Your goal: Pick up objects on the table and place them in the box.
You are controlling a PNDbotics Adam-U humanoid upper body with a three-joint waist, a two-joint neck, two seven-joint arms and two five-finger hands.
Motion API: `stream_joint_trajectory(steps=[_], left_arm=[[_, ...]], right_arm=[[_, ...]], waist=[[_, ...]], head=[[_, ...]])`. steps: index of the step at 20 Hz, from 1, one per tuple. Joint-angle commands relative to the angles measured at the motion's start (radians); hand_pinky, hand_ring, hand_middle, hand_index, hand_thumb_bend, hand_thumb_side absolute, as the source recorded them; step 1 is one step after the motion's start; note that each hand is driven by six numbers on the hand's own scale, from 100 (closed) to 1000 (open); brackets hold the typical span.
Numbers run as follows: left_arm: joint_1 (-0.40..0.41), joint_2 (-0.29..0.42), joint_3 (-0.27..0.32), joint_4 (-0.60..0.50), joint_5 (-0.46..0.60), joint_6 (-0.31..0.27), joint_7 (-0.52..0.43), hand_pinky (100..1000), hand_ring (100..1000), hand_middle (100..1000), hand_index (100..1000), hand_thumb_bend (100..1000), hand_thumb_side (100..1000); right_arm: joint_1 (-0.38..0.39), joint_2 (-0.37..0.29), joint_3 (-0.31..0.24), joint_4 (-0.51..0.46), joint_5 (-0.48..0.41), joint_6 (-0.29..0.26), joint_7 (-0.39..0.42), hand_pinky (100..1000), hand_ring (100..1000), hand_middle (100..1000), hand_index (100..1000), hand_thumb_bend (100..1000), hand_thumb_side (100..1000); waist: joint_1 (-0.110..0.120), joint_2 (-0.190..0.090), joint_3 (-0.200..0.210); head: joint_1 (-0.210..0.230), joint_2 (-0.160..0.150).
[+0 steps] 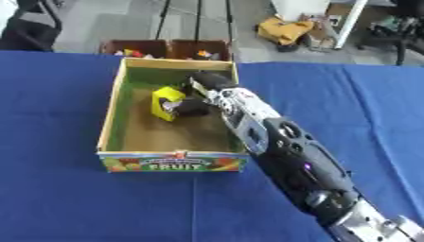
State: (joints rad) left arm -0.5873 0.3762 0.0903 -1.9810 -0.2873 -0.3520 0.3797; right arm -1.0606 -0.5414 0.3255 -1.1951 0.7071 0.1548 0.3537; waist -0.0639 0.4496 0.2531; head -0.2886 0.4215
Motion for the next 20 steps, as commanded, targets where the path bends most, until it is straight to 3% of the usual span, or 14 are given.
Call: stream_joint_trajectory(steps=[1,7,13,17,20], left_arm=[[-0.003,0.014,0.006,-0.019,0.0,0.002,0.001,592,869,851,936,100,1000],[0.001,0.014,0.007,-0.019,-0.002,0.004,0.0,593,870,851,936,100,1000],[0.004,0.017,0.011,-0.019,-0.005,0.006,0.003,595,870,852,936,100,1000],[0.003,0.019,0.016,-0.019,-0.008,0.006,0.009,598,871,853,936,100,1000],[0.001,0.018,0.019,-0.019,-0.011,0.006,0.014,600,871,854,936,100,1000]], right_arm=[[-0.024,-0.046,-0.028,-0.083,0.018,0.01,0.022,736,899,764,893,446,886],[-0.028,-0.094,-0.067,-0.243,0.061,0.053,0.01,739,896,769,899,460,891],[-0.007,-0.153,-0.133,-0.445,0.063,0.099,-0.063,727,895,761,891,428,877],[0.067,-0.209,-0.214,-0.644,-0.004,0.155,-0.17,706,886,745,888,365,854],[0.15,-0.241,-0.279,-0.773,-0.062,0.201,-0.296,684,877,732,875,286,848]], waist=[[0.004,-0.014,-0.004],[0.012,-0.019,-0.019],[0.021,-0.023,-0.038],[0.034,-0.024,-0.057],[0.046,-0.025,-0.073]], head=[[0.004,0.001],[0.01,0.001],[0.016,0.007],[0.035,0.018],[0.056,0.032]])
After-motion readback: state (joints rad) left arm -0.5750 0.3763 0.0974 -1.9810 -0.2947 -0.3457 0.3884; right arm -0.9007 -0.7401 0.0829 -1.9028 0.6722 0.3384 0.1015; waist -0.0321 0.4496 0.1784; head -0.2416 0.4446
